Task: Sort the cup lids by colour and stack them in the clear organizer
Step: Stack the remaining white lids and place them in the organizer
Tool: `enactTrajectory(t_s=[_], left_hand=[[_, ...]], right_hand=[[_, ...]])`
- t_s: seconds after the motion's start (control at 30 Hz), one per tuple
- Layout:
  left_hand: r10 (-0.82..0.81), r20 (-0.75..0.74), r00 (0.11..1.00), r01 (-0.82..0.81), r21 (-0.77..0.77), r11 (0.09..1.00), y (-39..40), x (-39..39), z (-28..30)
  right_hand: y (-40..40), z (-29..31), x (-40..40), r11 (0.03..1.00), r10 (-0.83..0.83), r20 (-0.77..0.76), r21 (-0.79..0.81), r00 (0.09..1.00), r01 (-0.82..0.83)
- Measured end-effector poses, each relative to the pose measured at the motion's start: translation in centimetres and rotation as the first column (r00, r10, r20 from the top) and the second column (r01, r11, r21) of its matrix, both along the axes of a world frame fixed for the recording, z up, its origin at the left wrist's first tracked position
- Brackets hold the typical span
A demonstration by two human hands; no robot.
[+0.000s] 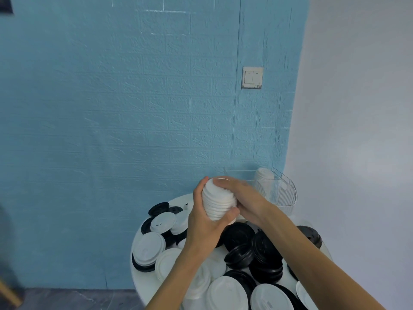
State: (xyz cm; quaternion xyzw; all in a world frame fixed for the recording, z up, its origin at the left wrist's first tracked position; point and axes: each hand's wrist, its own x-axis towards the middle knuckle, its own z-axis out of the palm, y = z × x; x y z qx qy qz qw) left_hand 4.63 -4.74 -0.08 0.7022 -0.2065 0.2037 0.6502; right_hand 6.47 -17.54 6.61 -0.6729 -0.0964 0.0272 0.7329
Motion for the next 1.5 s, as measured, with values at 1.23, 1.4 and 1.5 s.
enactTrajectory(t_s=[1.23,1.4,1.5], left_hand=[[0.025,-0.049,0.998,-0.027,-0.039,0.999,1.8,-0.8,-0.5],[0.014,-0.043,0.999,-0.015,-0.030,0.999,1.3,-1.4,-0.5],[0.009,-0.039,0.999,-0.010,-0.032,0.999,1.2,-1.6,-0.4]], right_hand=[[-12.9,-5.2,-8.6,0.717,-0.107,0.282,-0.643,0.954,0.270],[-16.7,-10.0,-12.3,0.635,-0.159,0.257,-0.713,0.953,0.298],[-17.5,-12.4,-14.2,0.609,-0.122,0.264,-0.741,0.957,0.282]])
